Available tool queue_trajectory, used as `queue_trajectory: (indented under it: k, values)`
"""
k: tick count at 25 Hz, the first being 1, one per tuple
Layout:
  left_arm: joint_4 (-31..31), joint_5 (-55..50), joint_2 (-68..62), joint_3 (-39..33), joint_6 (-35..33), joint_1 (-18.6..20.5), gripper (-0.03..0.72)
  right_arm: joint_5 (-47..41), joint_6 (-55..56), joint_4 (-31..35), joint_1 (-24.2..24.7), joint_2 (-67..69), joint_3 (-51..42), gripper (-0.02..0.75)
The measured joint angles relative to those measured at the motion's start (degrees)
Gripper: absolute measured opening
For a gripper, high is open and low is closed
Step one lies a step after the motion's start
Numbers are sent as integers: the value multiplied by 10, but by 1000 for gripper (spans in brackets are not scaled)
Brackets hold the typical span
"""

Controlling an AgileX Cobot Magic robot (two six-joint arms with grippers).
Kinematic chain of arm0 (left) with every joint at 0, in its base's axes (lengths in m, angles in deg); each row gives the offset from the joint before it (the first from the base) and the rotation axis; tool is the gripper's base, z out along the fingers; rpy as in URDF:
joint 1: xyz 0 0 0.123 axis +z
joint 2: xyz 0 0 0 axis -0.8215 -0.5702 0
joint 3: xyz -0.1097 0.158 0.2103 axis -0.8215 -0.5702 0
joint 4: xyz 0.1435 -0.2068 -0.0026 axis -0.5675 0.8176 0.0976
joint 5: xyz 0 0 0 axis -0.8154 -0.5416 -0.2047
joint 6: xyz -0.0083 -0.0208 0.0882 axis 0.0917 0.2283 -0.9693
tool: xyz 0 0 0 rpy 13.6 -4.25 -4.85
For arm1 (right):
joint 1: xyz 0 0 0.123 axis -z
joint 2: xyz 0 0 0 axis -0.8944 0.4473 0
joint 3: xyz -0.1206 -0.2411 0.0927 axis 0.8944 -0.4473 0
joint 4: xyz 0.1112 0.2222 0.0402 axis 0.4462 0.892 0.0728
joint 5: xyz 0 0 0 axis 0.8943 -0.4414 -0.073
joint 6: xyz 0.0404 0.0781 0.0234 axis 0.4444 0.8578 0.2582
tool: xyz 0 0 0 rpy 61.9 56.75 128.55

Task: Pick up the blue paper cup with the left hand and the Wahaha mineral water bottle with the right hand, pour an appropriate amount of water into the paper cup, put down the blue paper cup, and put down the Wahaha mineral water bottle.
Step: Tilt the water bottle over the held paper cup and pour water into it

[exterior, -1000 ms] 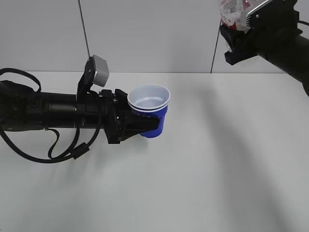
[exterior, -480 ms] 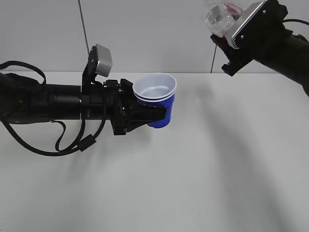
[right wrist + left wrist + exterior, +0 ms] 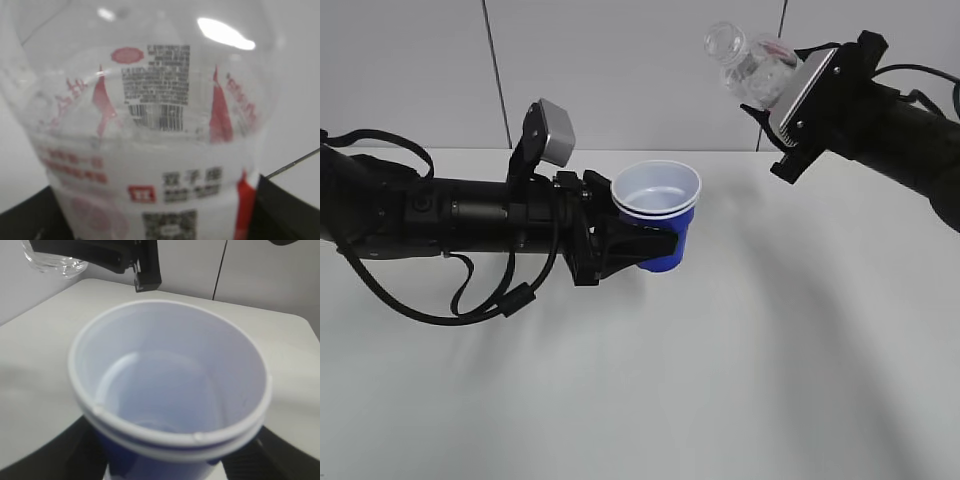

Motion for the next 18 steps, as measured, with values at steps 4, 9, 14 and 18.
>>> queue_trajectory:
  k: [4, 9, 14, 18]
  values:
    - [4, -6, -17, 13, 0, 0, 477, 6, -8, -1, 0, 0, 0, 485]
    - [4, -7, -22, 13, 0, 0, 477, 6, -47, -12, 0, 0, 0, 485]
    - [-1, -4, -22, 13, 0, 0, 477, 6, -70, -22, 0, 0, 0, 485]
    - [-20, 11, -22, 13, 0, 0, 477, 6, -85, -23, 0, 0, 0, 485]
